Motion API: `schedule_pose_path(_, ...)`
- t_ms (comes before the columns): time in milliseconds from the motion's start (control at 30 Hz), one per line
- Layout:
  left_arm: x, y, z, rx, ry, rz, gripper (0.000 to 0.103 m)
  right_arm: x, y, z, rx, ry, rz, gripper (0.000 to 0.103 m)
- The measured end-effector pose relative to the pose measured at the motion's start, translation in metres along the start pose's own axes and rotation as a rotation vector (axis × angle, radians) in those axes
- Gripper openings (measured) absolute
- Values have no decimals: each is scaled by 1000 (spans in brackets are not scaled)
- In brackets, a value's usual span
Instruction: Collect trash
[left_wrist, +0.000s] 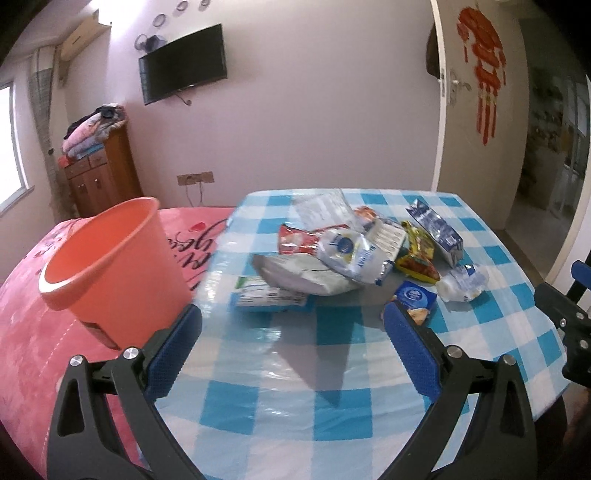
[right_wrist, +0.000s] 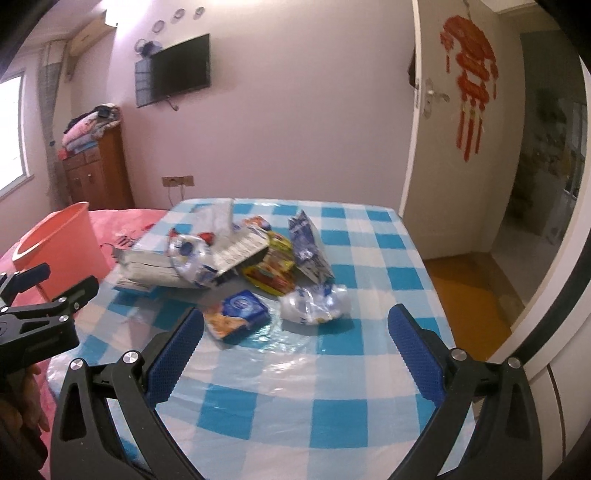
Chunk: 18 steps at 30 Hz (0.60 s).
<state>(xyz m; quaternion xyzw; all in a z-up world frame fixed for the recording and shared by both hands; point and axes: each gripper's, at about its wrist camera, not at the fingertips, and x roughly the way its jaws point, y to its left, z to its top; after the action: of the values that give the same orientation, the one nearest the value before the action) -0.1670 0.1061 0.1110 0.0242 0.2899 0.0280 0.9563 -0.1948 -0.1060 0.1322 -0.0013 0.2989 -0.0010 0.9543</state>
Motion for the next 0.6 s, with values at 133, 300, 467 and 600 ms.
schedule_pose_path(133,-14,15,0,-14,-23,20,99,-16,10,2,-16,-30,16,99)
schedule_pose_path(300,-26,31,0,-35,-42,37,99,-33,26,6,-47,-59,36,99)
schedule_pose_path(467,-34,43,0,-52,-54,66,99,-41,42,6,-86,-66,53,99)
schedule_pose_path(600,-37,49,0,-65,-56,80,99,-45,49,5,-102,-71,71,99)
